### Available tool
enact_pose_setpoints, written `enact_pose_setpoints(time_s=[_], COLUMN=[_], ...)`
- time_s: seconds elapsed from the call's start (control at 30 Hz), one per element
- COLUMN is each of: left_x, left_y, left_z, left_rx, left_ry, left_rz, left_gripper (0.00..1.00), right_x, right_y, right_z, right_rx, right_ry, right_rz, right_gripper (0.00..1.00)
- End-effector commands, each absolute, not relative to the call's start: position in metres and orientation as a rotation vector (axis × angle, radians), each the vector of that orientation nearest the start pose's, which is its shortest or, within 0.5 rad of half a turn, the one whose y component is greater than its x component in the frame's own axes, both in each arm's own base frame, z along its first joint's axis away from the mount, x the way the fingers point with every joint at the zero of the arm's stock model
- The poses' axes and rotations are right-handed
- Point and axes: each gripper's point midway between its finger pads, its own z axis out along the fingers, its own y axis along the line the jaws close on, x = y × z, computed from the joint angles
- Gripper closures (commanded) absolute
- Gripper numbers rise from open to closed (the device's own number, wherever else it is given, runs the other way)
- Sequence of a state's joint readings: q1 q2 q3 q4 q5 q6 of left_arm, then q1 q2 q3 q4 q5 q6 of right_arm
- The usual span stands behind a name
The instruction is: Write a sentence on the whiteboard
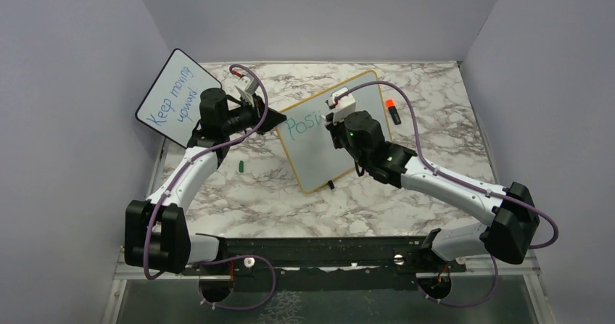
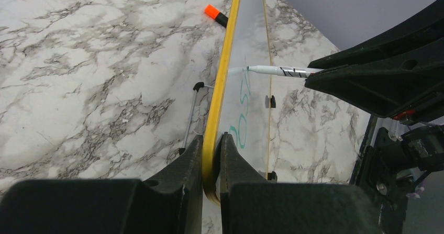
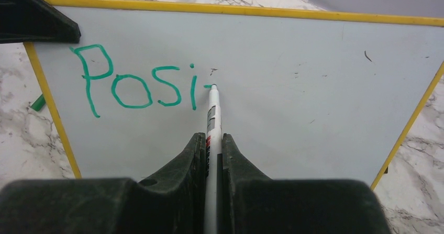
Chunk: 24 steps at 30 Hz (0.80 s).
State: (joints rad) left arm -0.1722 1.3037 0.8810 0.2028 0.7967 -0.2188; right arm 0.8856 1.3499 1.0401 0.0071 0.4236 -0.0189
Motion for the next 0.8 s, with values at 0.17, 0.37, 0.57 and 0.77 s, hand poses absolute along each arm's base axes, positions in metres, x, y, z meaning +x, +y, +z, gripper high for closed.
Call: enact_pose_setpoints(time_s=[0.17, 0.37, 0.57, 0.77], left_x=[0.341, 0.341, 0.341, 0.342], left_y=[-0.194, -0.194, -0.193, -0.193], left_z=[0.203, 0.202, 0.201, 0.202], left_rx=[0.565, 0.562, 0.561, 0.562], left_ry=[1.870, 1.875, 1.877, 1.873], left_rz=[-0.963, -0.959, -0.957, -0.956], left_gripper=[1.00, 1.00, 1.00, 1.00], right_x=[0.337, 0.334, 0.329, 0.330], right_y=[0.265, 0.270, 0.277, 0.281], right_z=[0.241, 0.247, 0.262, 0.275], right_rx=[-0.483, -0.506, -0.536, -0.536], right_ry=[1.774, 1.760, 1.719, 1.686], right_rz=[0.133, 0.166, 0.231, 0.252], right_gripper=[1.00, 1.00, 1.00, 1.00])
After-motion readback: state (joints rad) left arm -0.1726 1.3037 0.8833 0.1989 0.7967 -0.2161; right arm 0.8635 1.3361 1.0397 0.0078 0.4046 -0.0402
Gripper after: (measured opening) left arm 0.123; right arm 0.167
